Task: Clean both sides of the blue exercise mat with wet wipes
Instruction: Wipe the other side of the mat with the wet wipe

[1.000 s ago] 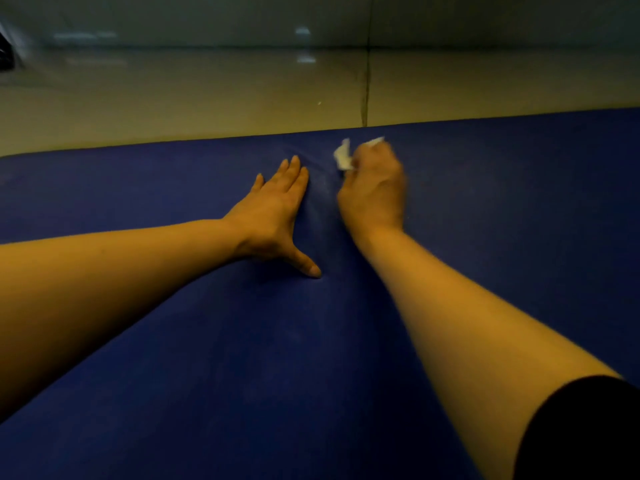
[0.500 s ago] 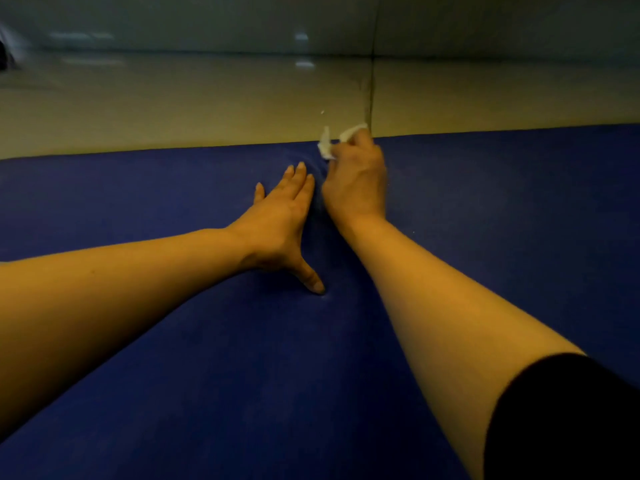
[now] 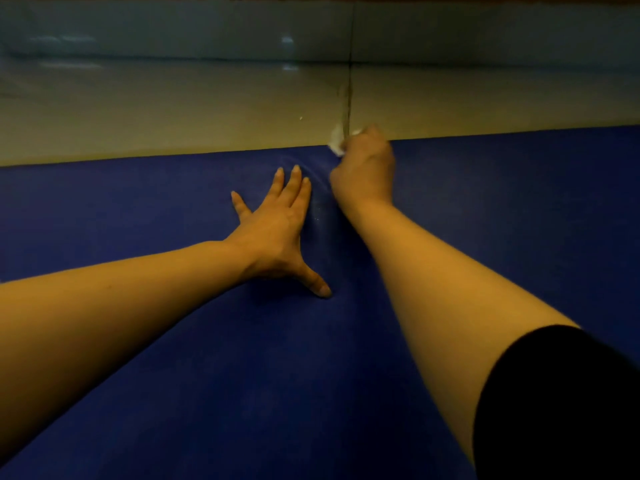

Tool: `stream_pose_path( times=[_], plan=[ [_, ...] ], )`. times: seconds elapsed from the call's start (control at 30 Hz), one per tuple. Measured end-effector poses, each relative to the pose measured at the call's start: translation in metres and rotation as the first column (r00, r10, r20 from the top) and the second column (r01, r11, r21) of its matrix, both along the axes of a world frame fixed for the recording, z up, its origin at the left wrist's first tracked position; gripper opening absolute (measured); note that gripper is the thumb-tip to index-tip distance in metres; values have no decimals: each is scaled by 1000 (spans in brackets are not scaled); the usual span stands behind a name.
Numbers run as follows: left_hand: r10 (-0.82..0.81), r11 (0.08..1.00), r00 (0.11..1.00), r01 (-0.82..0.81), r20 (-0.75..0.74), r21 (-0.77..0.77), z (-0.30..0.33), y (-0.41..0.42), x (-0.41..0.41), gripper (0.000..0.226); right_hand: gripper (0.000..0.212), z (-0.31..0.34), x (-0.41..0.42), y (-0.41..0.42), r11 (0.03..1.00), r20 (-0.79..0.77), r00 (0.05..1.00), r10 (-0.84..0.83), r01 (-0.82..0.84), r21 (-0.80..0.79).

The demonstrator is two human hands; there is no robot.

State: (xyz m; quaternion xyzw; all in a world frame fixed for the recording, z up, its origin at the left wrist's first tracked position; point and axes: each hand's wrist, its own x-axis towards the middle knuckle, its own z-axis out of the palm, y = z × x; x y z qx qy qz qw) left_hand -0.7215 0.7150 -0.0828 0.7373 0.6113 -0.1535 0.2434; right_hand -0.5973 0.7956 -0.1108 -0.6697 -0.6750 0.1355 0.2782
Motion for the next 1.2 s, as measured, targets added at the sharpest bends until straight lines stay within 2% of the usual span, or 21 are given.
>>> stream_pose_path(
  times=[0.1,0.17,0.23,0.3,0.37,0.43,0.53,0.6,0.7,0.77,0.87,0.9,0.97,1.0,1.1,1.2],
  plan=[
    [-13,1000,1000,13,0,-5,0,-1,-2,156,27,1,9,-5,994,83,991,107,-107,-14],
    [-17,1000,1000,17,5,-8,0,-1,-3,155,31,2,40,-3,1000,132,991,23,-20,-24],
    [-15,1000,1000,15,2,-10,0,-1,-3,155,29,5,69,-6,989,114,983,-147,150,-19],
    [-8,1000,1000,8,-6,-9,-1,0,0,156,26,5,71,-14,977,104,971,-214,215,3],
    [1,1000,1000,-1,-15,-9,-1,1,2,157,19,1,48,-29,991,62,989,-131,130,24],
    [10,1000,1000,-10,-18,-11,0,1,3,157,12,-4,17,-50,997,28,999,38,-40,64],
    [7,1000,1000,-7,-8,-9,0,0,1,156,8,-6,10,-65,975,52,982,184,-189,120],
    [-1,1000,1000,0,-19,-14,1,0,0,155,13,-2,33,-55,989,71,990,119,-124,78],
    [0,1000,1000,-1,-31,-24,1,1,0,154,21,1,76,-40,990,77,987,-139,139,4],
    [5,1000,999,-6,-39,-29,1,1,2,155,22,-1,75,-48,979,87,976,-197,192,71],
    [7,1000,999,-8,-43,-26,0,3,3,155,35,-8,34,-76,981,53,998,-43,33,189],
    [7,1000,999,-7,-37,-23,0,3,2,155,31,-9,23,-85,980,57,998,37,-48,193],
    [5,1000,1000,-5,-26,-17,-1,2,1,154,10,-9,14,-95,964,72,979,191,-201,176],
    [2,1000,1000,-2,-25,-16,-1,2,0,154,7,-6,19,-92,962,66,974,215,-223,160],
    [4,1000,1000,-5,-31,-25,0,1,1,156,18,0,48,-69,995,53,997,54,-58,77],
    [7,999,1000,-8,-25,-34,1,2,2,159,12,1,63,-60,988,40,987,-154,154,17]
  ],
)
